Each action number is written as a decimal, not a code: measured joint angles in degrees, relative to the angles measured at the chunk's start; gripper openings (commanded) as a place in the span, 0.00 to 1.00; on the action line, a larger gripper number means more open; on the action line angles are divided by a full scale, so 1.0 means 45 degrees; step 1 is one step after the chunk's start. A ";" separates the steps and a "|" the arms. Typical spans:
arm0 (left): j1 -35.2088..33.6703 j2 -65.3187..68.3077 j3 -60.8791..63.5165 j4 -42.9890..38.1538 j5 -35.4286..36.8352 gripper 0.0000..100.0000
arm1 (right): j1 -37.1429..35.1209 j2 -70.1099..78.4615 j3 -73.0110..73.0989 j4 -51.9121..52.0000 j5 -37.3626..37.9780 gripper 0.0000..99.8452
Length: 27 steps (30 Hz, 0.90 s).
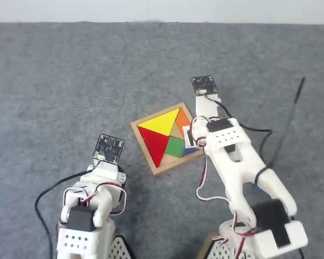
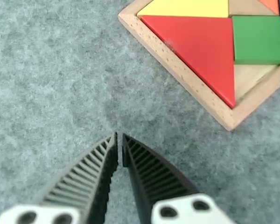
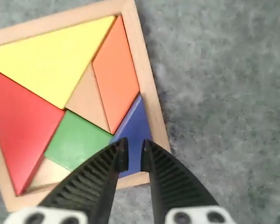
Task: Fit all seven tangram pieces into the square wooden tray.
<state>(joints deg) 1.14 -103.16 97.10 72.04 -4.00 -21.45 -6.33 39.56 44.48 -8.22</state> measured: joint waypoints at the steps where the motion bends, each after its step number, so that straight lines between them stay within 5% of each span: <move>1: 0.0020 0.0000 0.0000 0.0000 0.0000 0.02 | 0.0000 0.0234 0.0000 -0.0078 0.0000 0.02; 14: -0.0020 0.0000 0.0000 0.0000 0.0000 0.02 | 0.0078 0.1055 -0.0313 -0.0156 0.0059 0.01; 27: -0.0020 0.0000 0.0000 0.0000 0.0000 0.02 | 0.3966 -0.4239 -0.0488 0.5900 0.2969 0.11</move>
<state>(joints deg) 1.05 -103.16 97.10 72.04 -4.00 -3.60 -25.41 37.36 71.03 5.14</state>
